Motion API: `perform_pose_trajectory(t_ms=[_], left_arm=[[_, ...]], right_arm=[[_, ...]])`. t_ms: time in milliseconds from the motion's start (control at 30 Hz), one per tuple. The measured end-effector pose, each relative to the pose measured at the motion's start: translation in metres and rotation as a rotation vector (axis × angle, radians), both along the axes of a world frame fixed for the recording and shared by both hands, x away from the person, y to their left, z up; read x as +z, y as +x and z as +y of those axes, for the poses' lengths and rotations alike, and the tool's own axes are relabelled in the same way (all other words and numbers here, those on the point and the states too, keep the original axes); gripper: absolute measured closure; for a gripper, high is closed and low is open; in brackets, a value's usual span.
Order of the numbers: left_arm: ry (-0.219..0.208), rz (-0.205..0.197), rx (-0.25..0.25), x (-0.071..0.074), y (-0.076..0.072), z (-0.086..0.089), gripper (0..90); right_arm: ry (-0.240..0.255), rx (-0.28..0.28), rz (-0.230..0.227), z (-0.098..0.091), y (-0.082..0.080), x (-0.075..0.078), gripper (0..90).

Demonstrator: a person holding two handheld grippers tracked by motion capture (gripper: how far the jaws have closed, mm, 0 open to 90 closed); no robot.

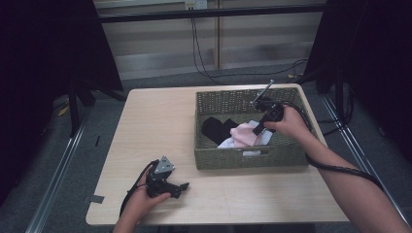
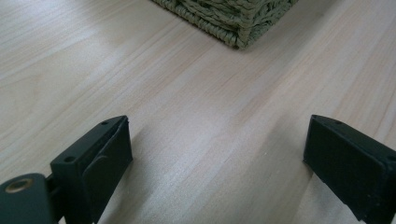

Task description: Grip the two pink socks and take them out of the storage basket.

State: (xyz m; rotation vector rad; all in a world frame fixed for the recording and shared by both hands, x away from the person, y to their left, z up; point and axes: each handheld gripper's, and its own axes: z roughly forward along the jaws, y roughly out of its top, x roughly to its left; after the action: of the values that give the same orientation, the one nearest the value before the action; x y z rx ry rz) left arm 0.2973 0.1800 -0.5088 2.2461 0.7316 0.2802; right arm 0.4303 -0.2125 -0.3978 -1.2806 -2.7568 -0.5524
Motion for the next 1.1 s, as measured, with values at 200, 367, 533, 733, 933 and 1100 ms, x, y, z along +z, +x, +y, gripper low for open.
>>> perform_pose_trajectory(t_ms=[200,367,533,733,933,1100], left_arm=[[0.003,0.002,-0.001,0.0,0.0,0.0,7.2],[0.003,0.001,-0.001,0.0,0.0,0.0,7.2],[0.003,0.002,-0.002,0.0,0.0,0.0,7.2],[0.007,-0.003,0.001,0.0,0.0,0.0,7.2],[0.003,0.002,-0.001,0.0,0.0,0.0,7.2],[0.005,-0.001,0.0,0.0,0.0,0.0,7.2]], right_arm=[[0.02,0.006,-0.002,-0.009,-0.006,0.018,82.4],[0.03,0.011,-0.003,-0.015,-0.01,0.031,82.4],[0.03,0.023,-0.006,-0.019,-0.015,0.041,82.4],[0.034,0.035,-0.007,-0.023,-0.021,0.054,82.4],[0.028,0.05,-0.006,-0.026,-0.03,0.065,82.4],[0.025,0.071,-0.009,-0.029,-0.036,0.074,82.4]])
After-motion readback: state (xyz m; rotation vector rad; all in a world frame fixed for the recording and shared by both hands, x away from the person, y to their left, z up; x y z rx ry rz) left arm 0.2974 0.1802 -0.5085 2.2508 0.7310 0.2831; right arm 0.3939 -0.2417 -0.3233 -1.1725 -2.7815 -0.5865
